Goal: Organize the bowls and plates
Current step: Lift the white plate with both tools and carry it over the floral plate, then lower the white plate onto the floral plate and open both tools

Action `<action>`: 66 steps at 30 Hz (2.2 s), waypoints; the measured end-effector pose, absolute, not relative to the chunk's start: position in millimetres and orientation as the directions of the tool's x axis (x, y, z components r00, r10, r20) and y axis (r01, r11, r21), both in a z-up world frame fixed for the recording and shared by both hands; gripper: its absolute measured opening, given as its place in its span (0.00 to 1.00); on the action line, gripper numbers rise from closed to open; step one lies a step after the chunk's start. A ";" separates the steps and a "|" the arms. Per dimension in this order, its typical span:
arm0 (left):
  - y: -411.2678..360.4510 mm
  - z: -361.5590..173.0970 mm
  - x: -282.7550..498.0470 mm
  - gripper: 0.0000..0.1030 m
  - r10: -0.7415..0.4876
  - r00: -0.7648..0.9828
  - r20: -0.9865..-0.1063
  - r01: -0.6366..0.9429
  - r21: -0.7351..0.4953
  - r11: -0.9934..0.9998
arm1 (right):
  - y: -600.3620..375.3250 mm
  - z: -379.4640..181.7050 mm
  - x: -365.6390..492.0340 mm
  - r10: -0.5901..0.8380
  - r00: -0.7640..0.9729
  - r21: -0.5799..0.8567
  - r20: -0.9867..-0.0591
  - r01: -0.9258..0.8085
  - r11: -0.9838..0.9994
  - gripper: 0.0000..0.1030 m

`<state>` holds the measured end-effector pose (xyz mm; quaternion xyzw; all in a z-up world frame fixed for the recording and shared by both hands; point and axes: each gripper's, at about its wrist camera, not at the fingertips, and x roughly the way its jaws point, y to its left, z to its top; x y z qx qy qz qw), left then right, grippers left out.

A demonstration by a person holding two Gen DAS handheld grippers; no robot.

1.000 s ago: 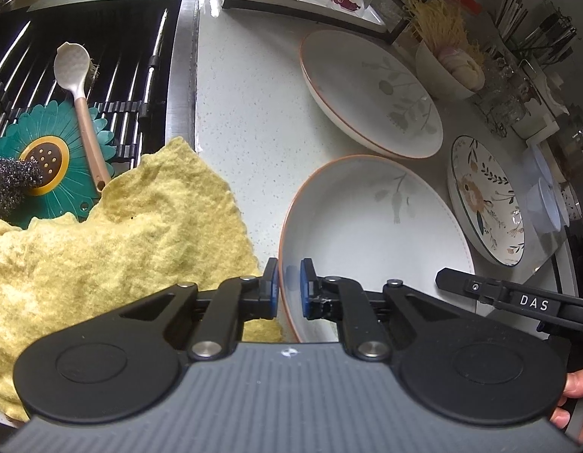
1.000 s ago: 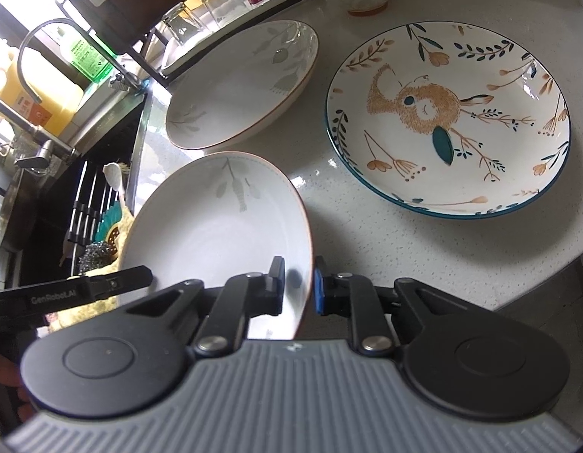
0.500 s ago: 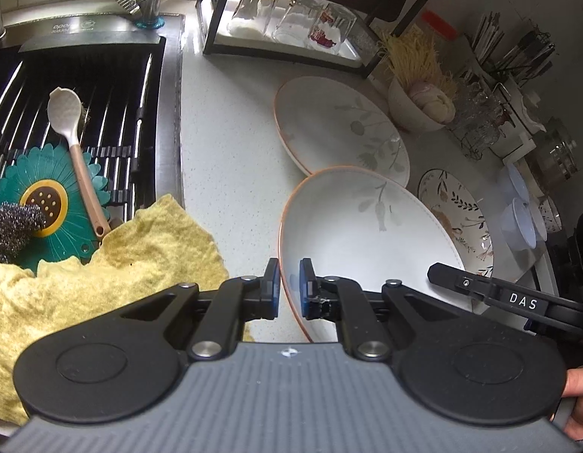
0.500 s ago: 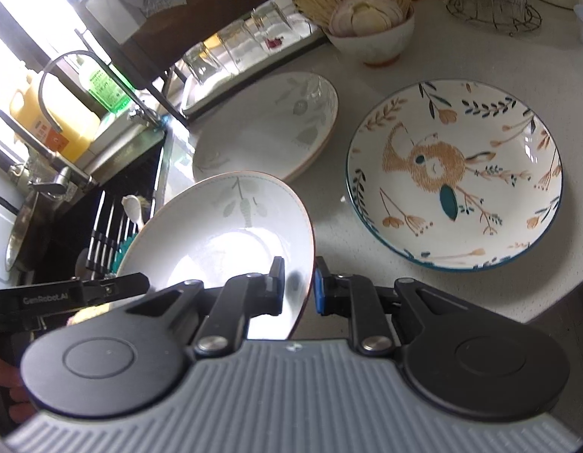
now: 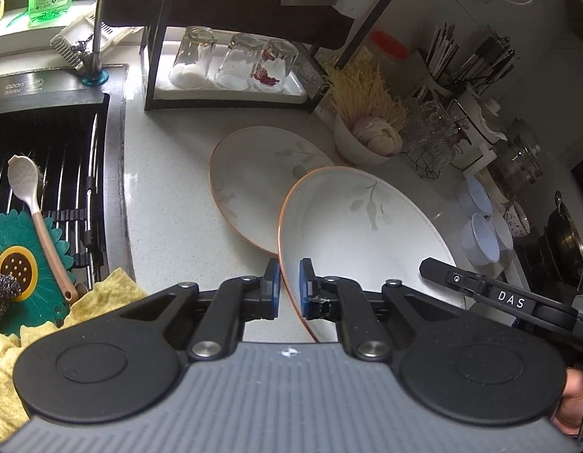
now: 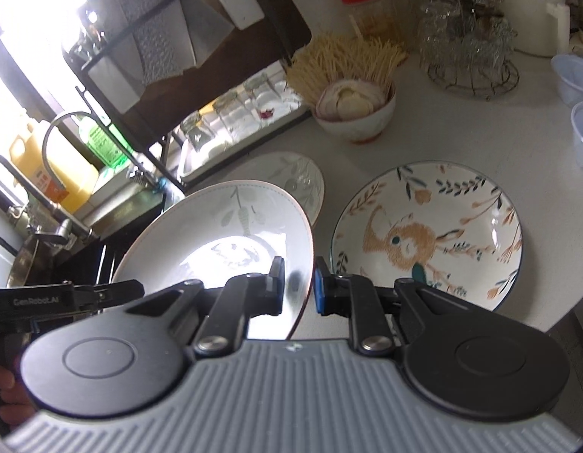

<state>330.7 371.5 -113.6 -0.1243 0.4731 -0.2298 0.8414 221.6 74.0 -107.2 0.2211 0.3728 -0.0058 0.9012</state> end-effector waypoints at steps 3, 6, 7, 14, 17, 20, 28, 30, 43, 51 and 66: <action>360.4 -107.9 340.7 0.11 -0.519 0.438 -0.734 0.290 -0.432 0.854 | 65.9 -102.3 223.2 0.135 0.737 0.389 -0.662 0.183 0.903 0.18; 350.7 -102.5 352.8 0.11 -0.533 0.432 -0.727 0.300 -0.442 0.845 | 57.2 -100.0 225.5 0.121 0.746 0.387 -0.655 0.194 0.901 0.18; 345.8 -100.8 357.4 0.11 -0.537 0.430 -0.726 0.308 -0.441 0.843 | 54.2 -99.8 226.3 0.113 0.749 0.385 -0.653 0.200 0.901 0.18; 308.4 -99.6 380.3 0.11 -0.546 0.392 -0.740 0.363 -0.421 0.831 | 26.8 -104.0 228.3 0.072 0.754 0.388 -0.653 0.251 0.887 0.18; 291.9 -104.1 385.5 0.11 -0.550 0.362 -0.753 0.378 -0.421 0.825 | 14.7 -108.4 230.8 0.049 0.740 0.365 -0.671 0.272 0.890 0.18; 274.8 -112.1 390.4 0.11 -0.547 0.333 -0.768 0.392 -0.415 0.821 | 2.5 -113.4 232.8 0.037 0.722 0.353 -0.691 0.293 0.888 0.18; 235.8 -136.9 400.4 0.11 -0.540 0.269 -0.797 0.401 -0.417 0.815 | -26.8 -127.4 235.3 0.028 0.668 0.336 -0.744 0.338 0.879 0.18; 227.7 -143.0 401.2 0.11 -0.533 0.257 -0.806 0.399 -0.414 0.818 | -33.5 -131.4 238.6 0.031 0.653 0.335 -0.757 0.346 0.876 0.18; 190.4 -181.4 410.9 0.11 -0.475 0.164 -0.864 0.352 -0.399 0.847 | -59.6 -156.7 253.3 0.027 0.570 0.274 -0.821 0.353 0.895 0.19; 172.4 -187.8 411.3 0.13 -0.445 0.126 -0.887 0.356 -0.378 0.855 | -63.5 -162.1 258.8 -0.005 0.550 0.202 -0.835 0.315 0.927 0.21; 163.8 -196.5 416.4 0.13 -0.398 0.101 -0.912 0.325 -0.348 0.879 | -67.9 -178.4 267.4 0.032 0.535 0.217 -0.844 0.286 0.933 0.26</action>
